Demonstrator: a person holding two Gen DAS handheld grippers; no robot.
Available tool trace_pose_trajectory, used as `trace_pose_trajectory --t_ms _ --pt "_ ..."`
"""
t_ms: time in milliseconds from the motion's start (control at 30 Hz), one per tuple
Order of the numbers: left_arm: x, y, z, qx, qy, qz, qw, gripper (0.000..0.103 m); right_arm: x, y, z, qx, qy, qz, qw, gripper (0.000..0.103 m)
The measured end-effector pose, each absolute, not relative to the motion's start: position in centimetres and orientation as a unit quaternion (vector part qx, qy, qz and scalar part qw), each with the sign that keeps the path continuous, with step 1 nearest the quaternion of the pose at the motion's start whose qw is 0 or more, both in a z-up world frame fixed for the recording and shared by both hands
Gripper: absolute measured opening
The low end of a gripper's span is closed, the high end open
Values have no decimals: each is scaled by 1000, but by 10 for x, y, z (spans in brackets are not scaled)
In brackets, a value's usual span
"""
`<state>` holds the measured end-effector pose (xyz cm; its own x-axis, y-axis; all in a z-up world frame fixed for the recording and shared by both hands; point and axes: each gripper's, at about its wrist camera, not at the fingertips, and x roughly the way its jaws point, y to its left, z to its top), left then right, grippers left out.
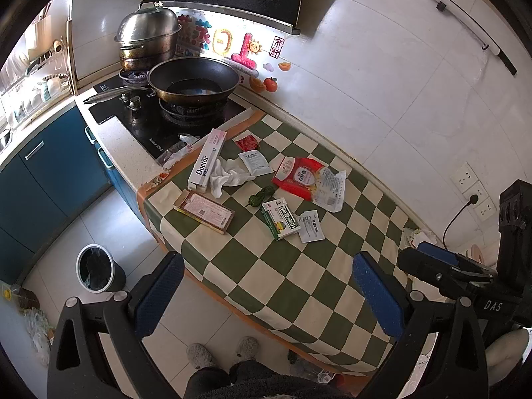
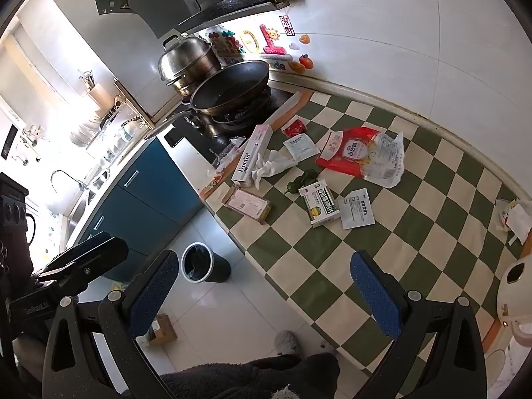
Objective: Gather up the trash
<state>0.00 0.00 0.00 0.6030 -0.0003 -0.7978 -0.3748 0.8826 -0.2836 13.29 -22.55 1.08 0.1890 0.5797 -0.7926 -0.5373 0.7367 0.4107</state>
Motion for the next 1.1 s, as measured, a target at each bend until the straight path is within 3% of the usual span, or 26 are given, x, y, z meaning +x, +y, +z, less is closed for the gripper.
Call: trace_pose_trajectory --t_ms 300,1100 --pt "0 -1 0 -216 431 106 869 103 132 -224 12 21 525 362 770 103" --pt "11 61 -70 -218 431 107 869 103 130 -223 12 24 526 364 769 103"
